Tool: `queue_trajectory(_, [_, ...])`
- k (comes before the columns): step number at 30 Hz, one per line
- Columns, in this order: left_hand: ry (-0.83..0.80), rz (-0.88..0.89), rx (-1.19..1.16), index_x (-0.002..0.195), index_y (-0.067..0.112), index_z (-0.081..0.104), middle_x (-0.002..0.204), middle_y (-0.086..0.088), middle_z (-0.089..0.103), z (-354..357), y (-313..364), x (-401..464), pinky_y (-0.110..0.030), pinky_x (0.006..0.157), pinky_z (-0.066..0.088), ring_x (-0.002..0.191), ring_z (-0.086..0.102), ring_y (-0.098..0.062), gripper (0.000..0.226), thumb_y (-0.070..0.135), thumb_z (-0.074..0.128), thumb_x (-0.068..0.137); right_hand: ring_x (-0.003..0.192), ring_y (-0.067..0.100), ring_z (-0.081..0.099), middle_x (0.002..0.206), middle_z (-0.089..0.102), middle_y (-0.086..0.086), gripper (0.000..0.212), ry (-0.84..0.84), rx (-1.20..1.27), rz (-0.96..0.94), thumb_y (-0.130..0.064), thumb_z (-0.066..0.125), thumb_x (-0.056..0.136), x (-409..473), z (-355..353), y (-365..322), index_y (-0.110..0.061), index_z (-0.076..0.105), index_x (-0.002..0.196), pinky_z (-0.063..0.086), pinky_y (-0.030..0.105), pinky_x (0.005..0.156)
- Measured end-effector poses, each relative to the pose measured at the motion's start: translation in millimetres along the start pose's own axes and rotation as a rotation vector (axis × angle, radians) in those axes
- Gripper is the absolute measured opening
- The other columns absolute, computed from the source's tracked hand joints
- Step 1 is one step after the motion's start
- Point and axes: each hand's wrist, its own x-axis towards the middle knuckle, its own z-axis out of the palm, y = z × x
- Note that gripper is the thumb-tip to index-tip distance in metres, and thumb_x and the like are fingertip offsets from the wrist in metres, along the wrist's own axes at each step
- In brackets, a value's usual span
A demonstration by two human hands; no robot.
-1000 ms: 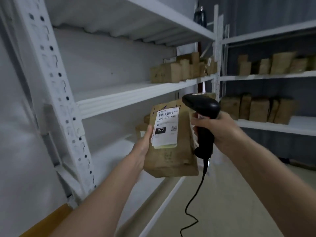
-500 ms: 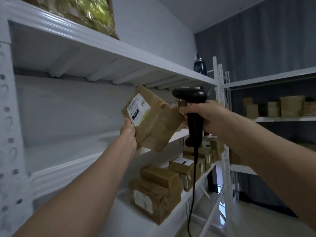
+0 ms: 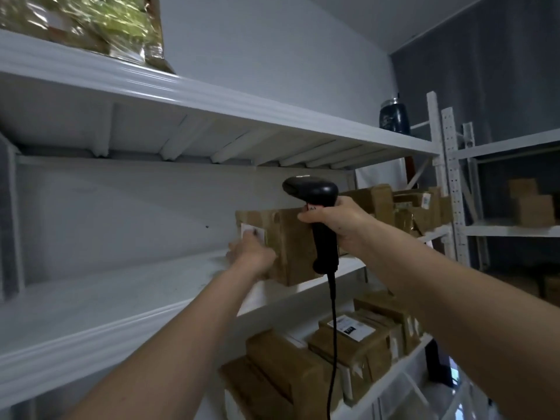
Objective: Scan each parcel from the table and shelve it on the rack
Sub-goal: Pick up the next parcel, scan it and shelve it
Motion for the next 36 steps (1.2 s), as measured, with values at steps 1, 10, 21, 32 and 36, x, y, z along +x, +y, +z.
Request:
queue_trajectory(1, [-0.073, 0.061, -0.040, 0.145, 0.024, 0.027, 0.137, -0.014, 0.048, 0, 2, -1, -0.042, 0.087, 0.054, 0.109, 0.057, -0.032, 0.067, 0.011, 0.056, 0.086, 0.106, 0.028, 0.059, 0.109, 0.065, 0.007, 0.040, -0.010, 0.009, 0.011, -0.009, 0.075, 0.076, 4, -5, 4, -0.014, 0.061, 0.114, 0.043, 0.051, 0.101])
queue_trajectory(10, [-0.173, 0.084, -0.187, 0.154, 0.023, -0.003, 0.149, -0.010, 0.039, 27, 13, 12, -0.047, 0.103, 0.045, 0.129, 0.046, -0.031, 0.120, 0.031, 0.084, 0.072, 0.100, 0.026, 0.060, 0.108, 0.065, 0.010, 0.039, -0.086, 0.046, -0.007, -0.005, 0.074, 0.078, 23, -26, 26, -0.010, 0.062, 0.115, 0.049, 0.045, 0.090])
queue_trajectory(21, [-0.047, 0.087, 0.004, 0.113, 0.021, 0.049, 0.106, -0.001, 0.062, 5, -6, -26, -0.036, 0.085, 0.055, 0.095, 0.062, -0.021, 0.045, 0.030, 0.077, 0.079, 0.086, 0.028, 0.068, 0.094, 0.070, 0.015, 0.032, -0.225, 0.182, 0.017, 0.003, 0.072, 0.075, 10, 5, 39, -0.005, 0.064, 0.105, 0.057, 0.041, 0.079])
queue_trajectory(32, [-0.423, -0.248, 0.775, 0.108, 0.004, 0.066, 0.099, -0.010, 0.071, -132, -159, -173, -0.032, 0.079, 0.053, 0.090, 0.067, -0.024, 0.030, 0.028, 0.059, 0.091, 0.057, 0.020, 0.066, 0.064, 0.068, 0.007, 0.014, -0.680, 0.331, 0.209, 0.009, 0.071, 0.074, -126, 167, 96, -0.001, 0.068, 0.083, 0.057, 0.029, 0.057])
queue_trajectory(36, [-0.347, -0.389, 0.824, 0.108, 0.003, 0.064, 0.110, -0.011, 0.065, -208, -231, -237, -0.036, 0.080, 0.052, 0.097, 0.063, -0.027, 0.031, 0.029, 0.058, 0.092, 0.058, 0.023, 0.062, 0.069, 0.066, 0.009, 0.015, -0.785, 0.348, 0.336, 0.009, 0.072, 0.073, -197, 249, 124, 0.000, 0.067, 0.083, 0.055, 0.032, 0.061])
